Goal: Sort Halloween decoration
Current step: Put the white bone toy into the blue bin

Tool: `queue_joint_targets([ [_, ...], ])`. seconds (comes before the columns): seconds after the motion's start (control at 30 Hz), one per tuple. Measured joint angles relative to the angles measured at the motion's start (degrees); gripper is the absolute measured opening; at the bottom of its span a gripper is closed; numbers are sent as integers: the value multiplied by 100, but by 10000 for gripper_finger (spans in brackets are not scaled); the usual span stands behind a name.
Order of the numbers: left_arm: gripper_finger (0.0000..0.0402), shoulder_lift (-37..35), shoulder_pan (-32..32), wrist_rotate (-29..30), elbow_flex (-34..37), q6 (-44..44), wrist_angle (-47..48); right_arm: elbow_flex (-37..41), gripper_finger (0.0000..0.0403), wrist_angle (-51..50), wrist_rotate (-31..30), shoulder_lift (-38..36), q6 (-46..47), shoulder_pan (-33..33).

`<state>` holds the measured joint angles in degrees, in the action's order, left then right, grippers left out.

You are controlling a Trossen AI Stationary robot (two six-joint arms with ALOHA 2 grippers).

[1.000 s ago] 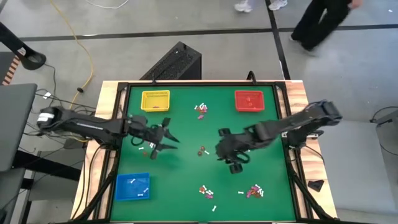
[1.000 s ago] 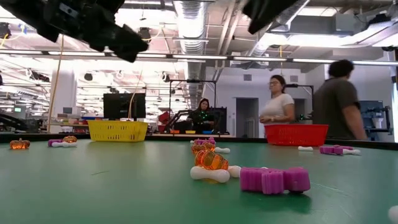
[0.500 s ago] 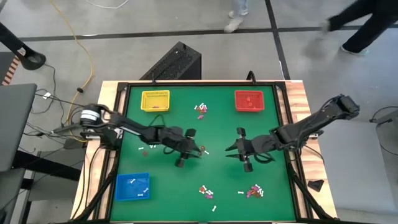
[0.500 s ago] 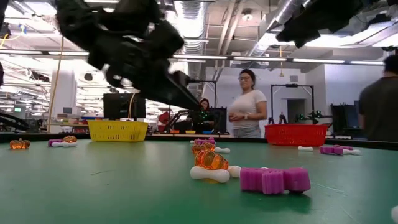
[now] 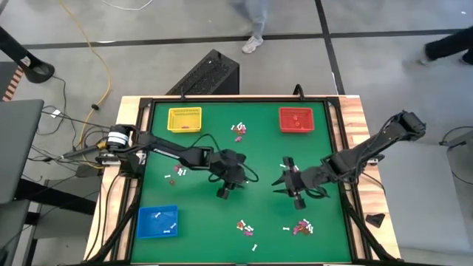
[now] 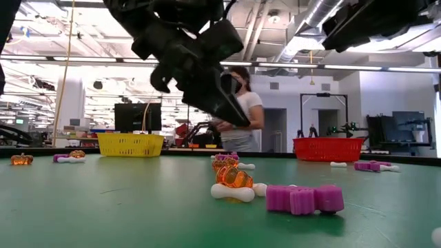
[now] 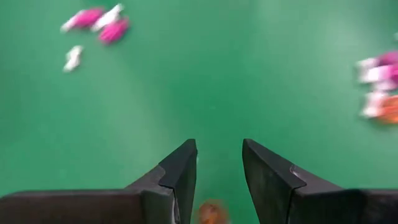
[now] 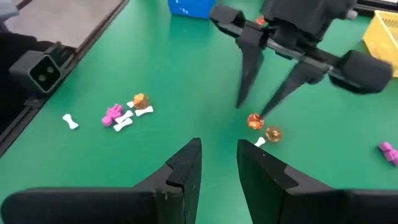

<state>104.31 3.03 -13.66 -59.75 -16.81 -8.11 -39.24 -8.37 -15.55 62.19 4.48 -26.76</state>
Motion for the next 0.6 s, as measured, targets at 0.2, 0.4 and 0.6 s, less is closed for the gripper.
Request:
queue_joint_targets([
  [0.2, 119, -2, 328, -882, 0, -152, -311, 0, 133, 68, -4, 0, -45, -18],
  [0.4, 119, 132, 810, -832, -2, -1, -656, 0, 133, 203, -116, 0, -48, 68],
  [0.6, 119, 565, 1160, -1099, -300, 502, -938, -7, 133, 485, -155, 2, 52, 47],
])
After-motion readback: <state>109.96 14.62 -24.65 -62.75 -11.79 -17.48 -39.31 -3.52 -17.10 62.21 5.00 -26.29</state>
